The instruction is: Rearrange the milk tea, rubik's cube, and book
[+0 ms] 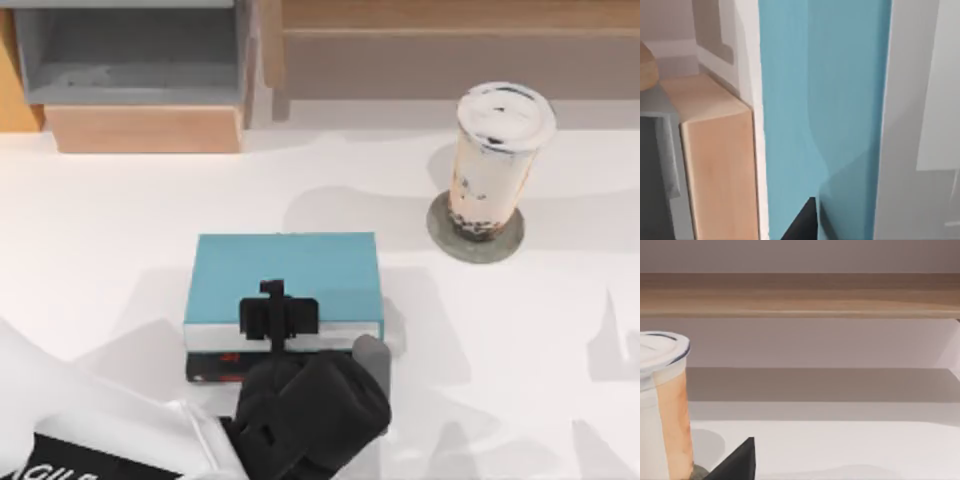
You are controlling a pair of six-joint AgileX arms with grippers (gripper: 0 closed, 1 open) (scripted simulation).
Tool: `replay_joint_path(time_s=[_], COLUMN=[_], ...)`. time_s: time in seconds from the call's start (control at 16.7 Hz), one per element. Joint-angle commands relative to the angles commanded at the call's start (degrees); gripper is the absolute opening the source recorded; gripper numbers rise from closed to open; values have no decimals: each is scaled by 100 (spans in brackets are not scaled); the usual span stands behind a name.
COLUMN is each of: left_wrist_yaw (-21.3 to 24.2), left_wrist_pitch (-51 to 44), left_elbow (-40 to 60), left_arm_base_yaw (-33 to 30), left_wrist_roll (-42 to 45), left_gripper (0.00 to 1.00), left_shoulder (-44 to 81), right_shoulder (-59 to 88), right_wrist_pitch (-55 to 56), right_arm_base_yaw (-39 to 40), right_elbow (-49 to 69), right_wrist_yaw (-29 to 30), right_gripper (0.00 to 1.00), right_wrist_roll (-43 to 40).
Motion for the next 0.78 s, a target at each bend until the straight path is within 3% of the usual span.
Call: replay_joint_path(time_s=[0.42, 0.78], left_wrist_yaw=[79, 79], left_wrist_pitch=[145, 145], left_elbow=[-22, -22], left_arm_base_yaw=[50, 50], left_wrist_roll=[64, 64], left_gripper=[0, 45], left_shoulder=[139, 139], right_shoulder=[0, 0], right_wrist_pitch=[0, 0], right_arm_base_yaw=[0, 0], right_elbow=[0, 0], right_wrist_yaw=[0, 0], right_gripper=[100, 100], right_wrist_roll=[0, 0])
